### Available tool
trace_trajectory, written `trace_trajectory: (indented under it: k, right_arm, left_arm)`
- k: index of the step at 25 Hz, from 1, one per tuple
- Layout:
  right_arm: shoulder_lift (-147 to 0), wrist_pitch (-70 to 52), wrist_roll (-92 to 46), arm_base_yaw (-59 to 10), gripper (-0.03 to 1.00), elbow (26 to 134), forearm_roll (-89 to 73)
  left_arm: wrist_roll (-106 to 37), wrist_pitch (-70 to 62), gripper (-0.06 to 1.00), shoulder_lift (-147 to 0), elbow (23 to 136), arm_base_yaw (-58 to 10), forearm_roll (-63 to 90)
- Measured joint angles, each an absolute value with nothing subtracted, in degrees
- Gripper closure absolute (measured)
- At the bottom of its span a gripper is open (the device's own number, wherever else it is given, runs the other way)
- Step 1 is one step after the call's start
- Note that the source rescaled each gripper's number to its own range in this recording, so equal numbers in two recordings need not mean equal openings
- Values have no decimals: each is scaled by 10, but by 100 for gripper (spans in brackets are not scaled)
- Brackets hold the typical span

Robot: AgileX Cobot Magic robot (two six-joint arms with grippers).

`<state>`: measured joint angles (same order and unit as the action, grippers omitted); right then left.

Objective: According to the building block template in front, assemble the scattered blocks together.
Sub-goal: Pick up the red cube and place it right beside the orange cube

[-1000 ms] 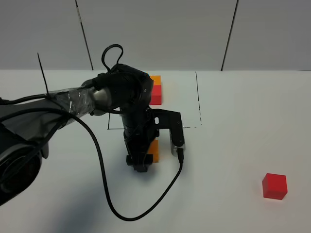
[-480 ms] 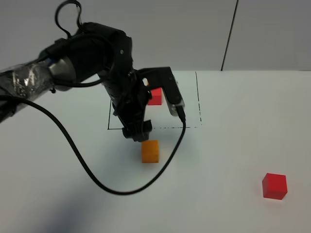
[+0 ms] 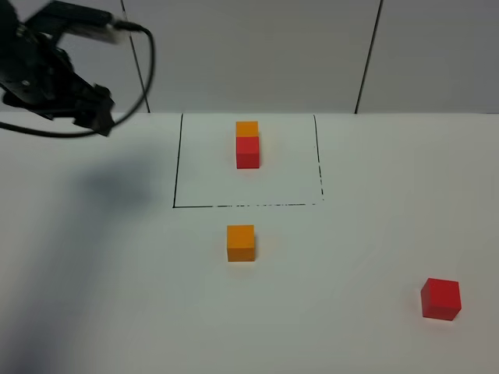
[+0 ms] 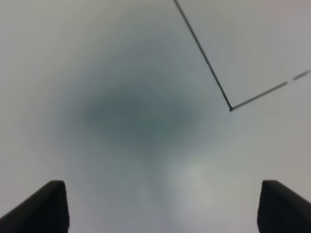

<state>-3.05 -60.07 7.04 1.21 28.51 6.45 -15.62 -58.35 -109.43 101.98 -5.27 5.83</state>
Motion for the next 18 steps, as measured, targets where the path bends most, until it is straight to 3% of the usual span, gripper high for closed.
trace_trajectory:
  k: [7, 18]
  right_arm:
    - [-31, -601, 70, 12, 97, 285, 65]
    - [-31, -601, 70, 12, 97, 285, 65]
  left_arm:
    - [-126, -607, -2, -954, 981, 18, 68]
    - [-8, -553, 0, -550, 659, 20, -15]
